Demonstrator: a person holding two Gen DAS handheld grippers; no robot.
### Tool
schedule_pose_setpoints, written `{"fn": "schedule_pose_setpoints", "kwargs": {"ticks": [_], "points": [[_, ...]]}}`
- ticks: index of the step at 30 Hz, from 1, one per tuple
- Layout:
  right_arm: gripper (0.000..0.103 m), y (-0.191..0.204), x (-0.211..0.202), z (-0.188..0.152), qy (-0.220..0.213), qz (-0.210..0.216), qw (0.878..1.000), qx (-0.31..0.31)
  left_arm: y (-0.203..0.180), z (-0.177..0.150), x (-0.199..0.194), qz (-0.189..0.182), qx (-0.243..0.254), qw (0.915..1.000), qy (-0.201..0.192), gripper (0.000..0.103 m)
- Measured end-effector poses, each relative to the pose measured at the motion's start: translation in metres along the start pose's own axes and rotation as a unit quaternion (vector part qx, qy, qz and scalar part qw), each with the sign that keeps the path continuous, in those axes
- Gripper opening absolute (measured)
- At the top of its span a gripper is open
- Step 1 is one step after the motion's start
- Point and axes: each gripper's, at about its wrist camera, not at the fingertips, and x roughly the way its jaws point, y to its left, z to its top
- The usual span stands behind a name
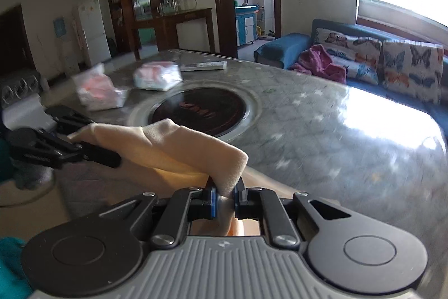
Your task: Fold clothes
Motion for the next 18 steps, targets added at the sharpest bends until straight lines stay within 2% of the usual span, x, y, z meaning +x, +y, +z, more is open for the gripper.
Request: {"fn": "schedule_pose_setpoints", "kwargs": {"ticks": [2,3,7,9,13,15,18], "points": [[0.011,-0.014,0.023,0.008,0.018,0.009,1.000,0.010,0.016,0.002,0.024,0.015,-0.028,0.9992,0.024,0.013],[0.016,-0.026,0.043,0.011,0.018,-0.006,1.000,0.023,0.023,0.001,0.034,0.027,-0.038,0.9984,0.034,0.014],[0.022,-0.052,0.085,-0.002,0.040,-0.041,0.996,0.065,0.045,-0.006,0.051,0.068,-0.073,0.9933,0.058,0.022],[0.022,-0.058,0.087,-0.010,0.039,-0.045,0.995,0.082,0.050,-0.009,0.047,0.081,-0.075,0.9921,0.060,0.026],[0.022,-0.060,0.062,-0.030,0.007,-0.063,0.992,0.108,0.057,-0.008,0.036,0.114,-0.081,0.9885,0.057,0.026],[0.022,-0.057,0.051,-0.036,-0.009,-0.072,0.990,0.118,0.057,-0.001,0.033,0.136,-0.086,0.9859,0.045,0.025],[0.022,-0.054,0.042,-0.045,-0.018,-0.063,0.990,0.128,0.051,0.006,0.028,0.168,-0.079,0.9824,0.024,0.025]]}}
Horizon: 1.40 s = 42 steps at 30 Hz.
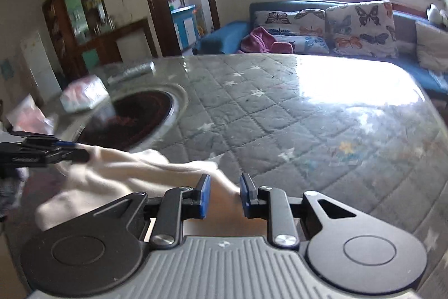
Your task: Fold clothes
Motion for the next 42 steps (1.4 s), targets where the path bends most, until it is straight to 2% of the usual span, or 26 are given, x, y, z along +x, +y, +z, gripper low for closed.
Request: {"fn": "schedule_pose_setpoints", "kwargs": {"ticks": [4,7,9,12,15,19,20,24,28,30,36,40,42], "points": [[0.022,0.004,-0.005,-0.017,0.020,-0.014,1.000,-0.015,-0.014,0.006,-0.005,0.007,0.019,0.9997,-0.017,0.025],[0.021,0.001,-0.014,-0.019,0.007,-0.043,0.999,-0.007,-0.029,0.008,-0.008,-0.001,0.045,0.9986,-0.027,0.025],[0.021,-0.003,-0.021,-0.016,-0.012,-0.056,0.998,0.001,-0.034,0.009,-0.004,-0.025,0.040,0.9987,-0.019,0.025],[0.022,-0.007,-0.020,-0.009,-0.018,-0.041,0.999,0.017,-0.044,0.010,0.012,-0.049,0.034,0.9982,-0.001,0.025],[0.022,-0.007,-0.005,-0.004,-0.007,-0.027,0.999,0.018,-0.051,0.010,0.032,-0.055,0.032,0.9978,0.016,0.025],[0.018,-0.013,0.013,-0.005,0.002,-0.032,0.999,0.029,-0.046,0.003,0.054,-0.019,0.033,0.9984,0.043,0.024],[0.017,-0.013,0.012,-0.004,0.002,-0.034,0.999,0.031,-0.042,0.002,0.056,-0.020,0.026,0.9985,0.045,0.024],[0.018,-0.003,0.005,0.003,-0.009,-0.045,0.999,0.009,-0.040,0.008,0.050,-0.040,0.003,0.9986,0.033,0.024],[0.018,0.016,0.017,0.016,-0.009,-0.006,1.000,-0.008,-0.061,0.013,0.052,-0.065,0.026,0.9972,0.027,0.023],[0.018,0.024,0.030,0.021,0.000,0.000,1.000,-0.021,-0.072,0.014,0.060,-0.068,0.037,0.9964,0.036,0.023],[0.018,0.030,0.059,0.023,0.017,-0.032,0.999,-0.023,-0.073,0.010,0.082,-0.046,0.028,0.9972,0.053,0.027],[0.019,0.034,0.052,0.022,0.005,-0.012,1.000,-0.023,-0.073,0.008,0.081,-0.048,0.025,0.9972,0.051,0.030],[0.019,0.037,0.057,0.019,0.018,-0.015,0.999,-0.034,-0.072,0.008,0.079,-0.048,0.021,0.9975,0.048,0.030]]}}
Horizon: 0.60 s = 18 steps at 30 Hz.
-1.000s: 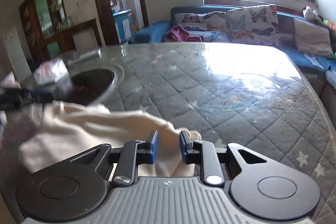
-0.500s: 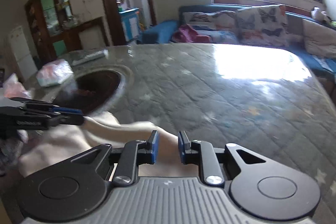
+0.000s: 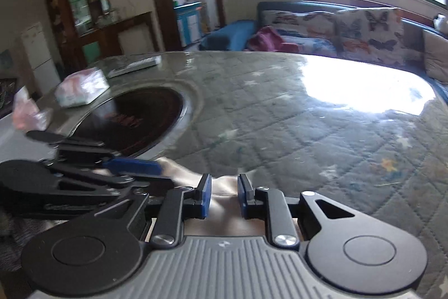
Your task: Fold clothes
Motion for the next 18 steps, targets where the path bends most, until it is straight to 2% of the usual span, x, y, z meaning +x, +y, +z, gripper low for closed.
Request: {"fn": "schedule_pose_setpoints", "kwargs": {"ticks": [7,13,15,18], "points": [[0.019,0.007,-0.017,-0.001,-0.018,0.003,1.000,-0.019,0.006,-0.003,-0.038,-0.002,-0.004,0.9995,-0.031,0.031],[0.019,0.031,-0.056,-0.019,-0.023,0.030,0.997,-0.065,-0.020,-0.029,-0.073,-0.037,0.054,0.9971,-0.037,0.030],[0.019,0.039,-0.062,-0.029,-0.023,0.030,0.996,-0.077,-0.030,-0.040,-0.076,-0.044,0.076,0.9955,-0.035,0.029],[0.019,0.051,-0.072,-0.046,-0.028,0.019,0.995,-0.099,-0.040,-0.052,-0.073,-0.055,0.082,0.9947,-0.026,0.029]]}}
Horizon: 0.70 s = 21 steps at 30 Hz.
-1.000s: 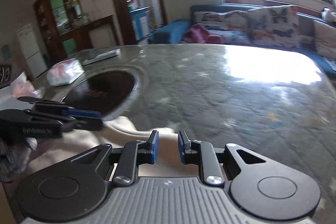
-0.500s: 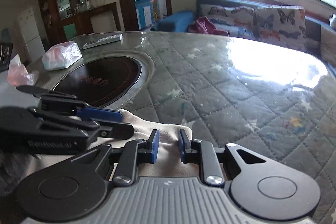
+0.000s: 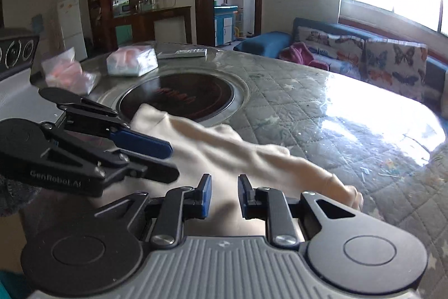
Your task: Fold clothes
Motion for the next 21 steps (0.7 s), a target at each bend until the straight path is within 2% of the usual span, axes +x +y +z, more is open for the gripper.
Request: {"fn": "schedule_pose_setpoints", "kwargs": {"ticks": [5,10,13,17,21], "points": [[0.019,0.011,-0.005,-0.019,-0.003,-0.008,1.000,0.009,-0.006,-0.011,0.006,-0.006,-0.008,0.9999,0.009,0.029],[0.019,0.011,-0.019,-0.019,-0.021,-0.021,0.999,0.015,0.003,-0.012,-0.004,-0.002,-0.026,0.9997,-0.001,0.031],[0.019,0.007,-0.014,-0.026,-0.004,-0.025,0.999,0.024,0.009,-0.018,-0.006,0.000,-0.041,0.9992,0.000,0.030],[0.018,0.003,-0.025,-0.027,-0.026,-0.028,0.999,0.036,0.015,-0.017,-0.015,0.003,-0.052,0.9986,-0.008,0.030],[0.019,-0.008,-0.019,-0.029,-0.018,-0.036,0.998,0.056,0.034,-0.012,-0.015,0.039,-0.078,0.9959,-0.024,0.031]]}}
